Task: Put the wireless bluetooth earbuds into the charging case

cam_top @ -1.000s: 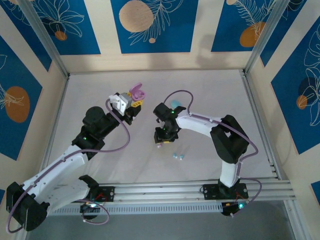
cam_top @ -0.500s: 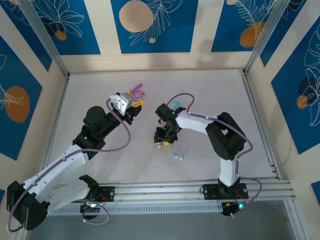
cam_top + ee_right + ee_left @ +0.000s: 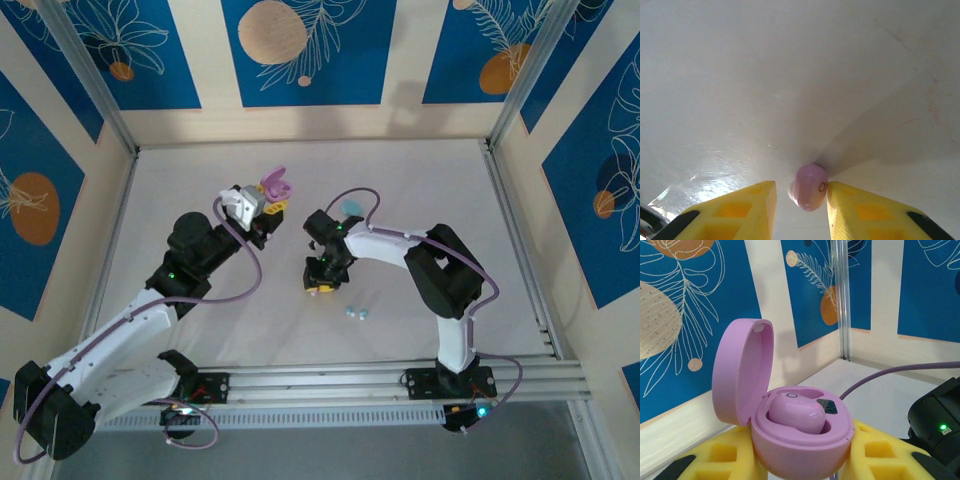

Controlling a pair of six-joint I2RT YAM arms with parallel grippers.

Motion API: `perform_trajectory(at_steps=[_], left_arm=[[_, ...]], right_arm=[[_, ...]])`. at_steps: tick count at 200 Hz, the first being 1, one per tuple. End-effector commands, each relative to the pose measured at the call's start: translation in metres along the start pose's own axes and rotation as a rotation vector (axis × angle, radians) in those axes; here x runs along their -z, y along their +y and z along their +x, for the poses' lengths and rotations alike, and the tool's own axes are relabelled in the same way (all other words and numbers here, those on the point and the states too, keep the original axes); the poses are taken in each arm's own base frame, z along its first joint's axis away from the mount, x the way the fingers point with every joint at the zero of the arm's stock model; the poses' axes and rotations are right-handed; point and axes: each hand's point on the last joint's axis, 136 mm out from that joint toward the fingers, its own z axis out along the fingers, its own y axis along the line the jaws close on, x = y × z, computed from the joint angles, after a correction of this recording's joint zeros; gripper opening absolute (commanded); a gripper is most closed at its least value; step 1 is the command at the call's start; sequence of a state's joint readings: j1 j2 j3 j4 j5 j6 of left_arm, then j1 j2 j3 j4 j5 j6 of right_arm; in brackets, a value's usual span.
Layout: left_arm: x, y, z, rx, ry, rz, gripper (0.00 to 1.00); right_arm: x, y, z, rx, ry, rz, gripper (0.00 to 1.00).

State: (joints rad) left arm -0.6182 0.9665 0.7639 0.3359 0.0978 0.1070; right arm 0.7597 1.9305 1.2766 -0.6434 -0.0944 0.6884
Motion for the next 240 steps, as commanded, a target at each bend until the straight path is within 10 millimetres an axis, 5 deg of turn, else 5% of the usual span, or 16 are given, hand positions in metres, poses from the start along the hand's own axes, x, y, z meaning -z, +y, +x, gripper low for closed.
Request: perform_trajectory(at_steps=[1, 114, 240], left_arm=[[0.000, -0.001, -0.027, 0.004, -0.076, 0.010, 0.24], [0.001, 0.000, -0.026, -0.001, -0.074, 0.006, 0.24], [0.003, 0.001, -0.024, -0.008, -0.068, -0.001, 0.24]], right_arm=[[0.005, 0.008, -0.002, 0.015, 0.002, -0.007, 0.33], [0.002, 0.015, -0.008, 0.024, 0.019, 0.010, 0.40], [-0.011, 0.017, -0.011, 0.078, 0.032, 0.146, 0.35]])
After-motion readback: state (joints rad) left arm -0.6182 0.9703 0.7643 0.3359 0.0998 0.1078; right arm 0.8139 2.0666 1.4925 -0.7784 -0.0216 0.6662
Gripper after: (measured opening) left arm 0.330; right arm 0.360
